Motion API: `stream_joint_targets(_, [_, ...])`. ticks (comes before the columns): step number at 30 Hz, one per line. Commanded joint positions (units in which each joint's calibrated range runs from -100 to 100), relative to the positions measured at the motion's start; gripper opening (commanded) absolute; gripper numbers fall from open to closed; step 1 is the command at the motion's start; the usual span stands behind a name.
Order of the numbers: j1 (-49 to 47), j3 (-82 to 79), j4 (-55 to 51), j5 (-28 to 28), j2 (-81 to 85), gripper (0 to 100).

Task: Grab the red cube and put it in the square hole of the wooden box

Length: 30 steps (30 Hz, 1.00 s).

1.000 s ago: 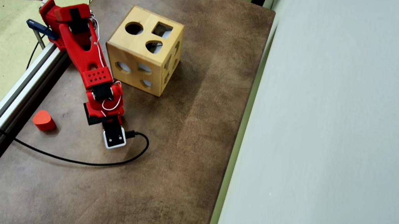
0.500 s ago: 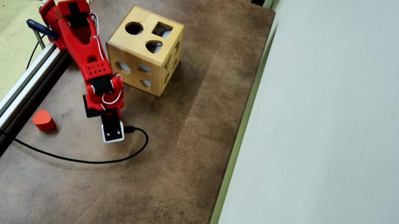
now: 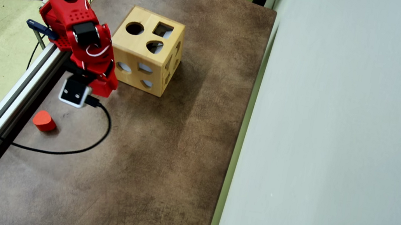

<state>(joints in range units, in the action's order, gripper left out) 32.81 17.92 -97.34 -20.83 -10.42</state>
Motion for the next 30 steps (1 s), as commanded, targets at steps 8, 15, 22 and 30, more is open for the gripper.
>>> stream_joint_targets(8, [-6.28,0.41,-0.89,5.27,8.34,2])
stream_joint_targets(15, [-11.19,0.41,-0.81,8.99,17.01,2])
stream_joint_targets(22, [-19.66,0.32,-0.81,14.8,19.81,2])
stream_joint_targets(30, [-30.87,-0.48,-0.73,20.71,19.21,2])
